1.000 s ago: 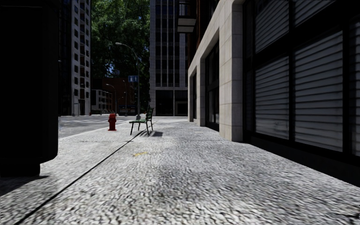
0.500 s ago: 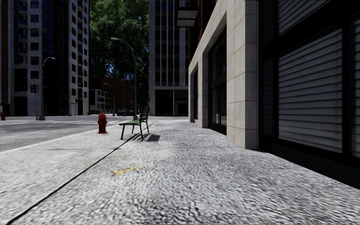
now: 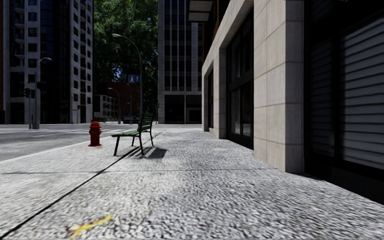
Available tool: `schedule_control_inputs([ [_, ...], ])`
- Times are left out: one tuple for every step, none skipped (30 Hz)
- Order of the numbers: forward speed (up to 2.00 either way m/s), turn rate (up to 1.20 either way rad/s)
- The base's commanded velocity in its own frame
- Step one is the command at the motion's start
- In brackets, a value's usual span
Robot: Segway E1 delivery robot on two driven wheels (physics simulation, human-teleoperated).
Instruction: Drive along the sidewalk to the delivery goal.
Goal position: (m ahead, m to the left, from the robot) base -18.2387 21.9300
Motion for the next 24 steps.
schedule_control_inputs([
  [2.00, 0.00],
  [2.00, 0.00],
  [2.00, 0.00],
  [2.00, 0.00],
  [2.00, 0.00],
  [2.00, 0.00],
  [2.00, 0.00],
  [2.00, 0.00],
  [2.00, 0.00],
  [2.00, 0.00],
  [2.00, 0.00],
  [2.00, 0.00],
  [2.00, 0.00],
  [2.00, 0.00],
  [2.00, 0.00],
  [2.00, 0.00],
  [2.00, 0.00],
  [2.00, 0.00],
  [2.00, 0.00],
  [2.00, 0.00],
  [2.00, 0.00],
  [2.00, 0.00],
  [2.00, 0.00],
  [2.00, 0.00],
])
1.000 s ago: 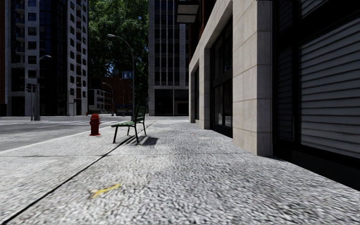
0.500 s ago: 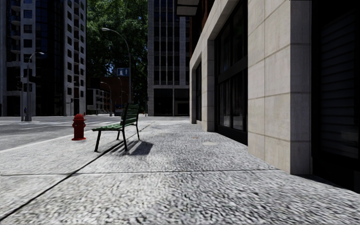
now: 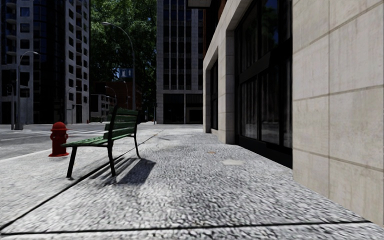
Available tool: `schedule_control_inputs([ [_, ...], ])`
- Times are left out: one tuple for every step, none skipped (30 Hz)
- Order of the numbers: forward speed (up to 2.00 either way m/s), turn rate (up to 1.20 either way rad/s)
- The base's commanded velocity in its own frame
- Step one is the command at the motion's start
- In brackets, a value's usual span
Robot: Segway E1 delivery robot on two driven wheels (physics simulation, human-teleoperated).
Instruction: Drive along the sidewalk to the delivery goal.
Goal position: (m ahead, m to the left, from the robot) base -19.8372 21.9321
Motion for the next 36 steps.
schedule_control_inputs([
  [2.00, 0.00],
  [2.00, 0.00],
  [2.00, 0.00],
  [2.00, 0.00],
  [2.00, 0.00],
  [2.00, 0.00],
  [2.00, 0.00],
  [2.00, 0.00],
  [2.00, 0.00],
  [2.00, 0.00],
  [2.00, 0.00],
  [2.00, 0.00],
  [2.00, 0.00],
  [2.00, 0.00],
  [2.00, 0.00],
  [2.00, 0.00],
  [2.00, 0.00],
  [2.00, 0.00],
  [2.00, 0.00],
  [2.00, 0.00],
  [2.00, 0.00],
  [2.00, 0.00],
  [2.00, 0.00],
  [2.00, 0.00],
  [2.00, 0.00],
  [2.00, 0.05],
  [2.00, 0.05],
  [2.00, 0.08],
  [2.00, 0.11],
  [2.00, 0.12],
  [2.00, 0.12],
  [2.00, 0.13],
  [2.00, 0.13],
  [2.00, 0.16],
  [2.00, 0.19],
  [2.00, 0.20],
])
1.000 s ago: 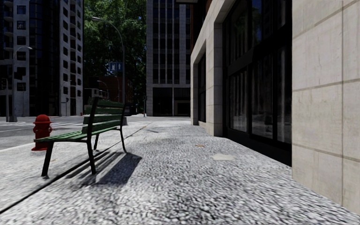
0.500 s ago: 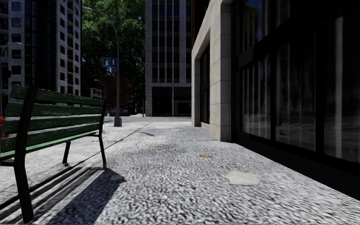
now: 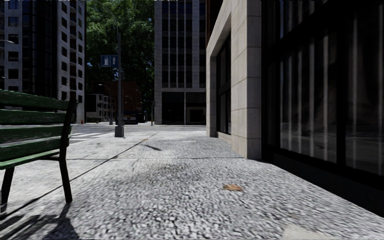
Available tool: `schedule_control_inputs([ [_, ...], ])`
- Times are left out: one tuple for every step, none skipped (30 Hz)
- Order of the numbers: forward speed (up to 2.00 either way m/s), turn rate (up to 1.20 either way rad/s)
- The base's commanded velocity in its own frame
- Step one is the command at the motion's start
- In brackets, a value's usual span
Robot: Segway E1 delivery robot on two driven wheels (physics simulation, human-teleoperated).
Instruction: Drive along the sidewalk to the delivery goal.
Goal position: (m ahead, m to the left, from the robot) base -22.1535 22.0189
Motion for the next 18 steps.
schedule_control_inputs([
  [2.00, 0.21],
  [2.00, 0.22],
  [2.00, 0.22],
  [2.00, 0.23],
  [2.00, 0.23],
  [2.00, 0.23],
  [2.00, 0.23],
  [2.00, 0.23],
  [2.00, 0.23],
  [2.00, 0.23],
  [2.00, 0.23],
  [2.00, 0.23],
  [2.00, 0.23],
  [2.00, 0.23],
  [2.00, 0.23],
  [2.00, 0.23],
  [2.00, 0.16],
  [2.00, 0.04],
])
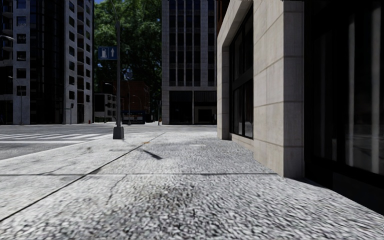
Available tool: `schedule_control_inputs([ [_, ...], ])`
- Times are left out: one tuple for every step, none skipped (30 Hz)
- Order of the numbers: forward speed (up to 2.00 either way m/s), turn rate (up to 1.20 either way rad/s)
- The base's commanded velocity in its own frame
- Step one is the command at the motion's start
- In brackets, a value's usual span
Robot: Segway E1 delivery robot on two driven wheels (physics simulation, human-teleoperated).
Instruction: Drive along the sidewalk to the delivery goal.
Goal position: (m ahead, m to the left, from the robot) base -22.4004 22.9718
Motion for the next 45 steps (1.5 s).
schedule_control_inputs([
  [2.00, 0.00],
  [2.00, 0.00],
  [2.00, 0.00],
  [2.00, 0.00],
  [2.00, 0.00],
  [2.00, 0.00],
  [2.00, 0.00],
  [2.00, 0.00],
  [2.00, 0.00],
  [2.00, 0.00],
  [2.00, 0.00],
  [2.00, 0.00],
  [2.00, 0.00],
  [2.00, 0.00],
  [2.00, 0.00],
  [2.00, 0.00],
  [2.00, 0.00],
  [2.00, 0.00],
  [2.00, 0.00],
  [2.00, 0.00],
  [2.00, 0.00],
  [2.00, 0.04],
  [2.00, 0.07],
  [2.00, 0.10],
  [2.00, 0.12],
  [2.00, 0.14],
  [2.00, 0.16],
  [2.00, 0.16],
  [2.00, 0.17],
  [2.00, 0.17],
  [2.00, 0.18],
  [2.00, 0.18],
  [2.00, 0.18],
  [2.00, 0.18],
  [2.00, 0.18],
  [2.00, 0.18],
  [2.00, 0.18],
  [2.00, 0.18],
  [2.00, 0.18],
  [2.00, 0.18],
  [2.00, 0.18],
  [2.00, 0.18],
  [2.00, 0.18],
  [2.00, 0.18],
  [2.00, 0.18],
])
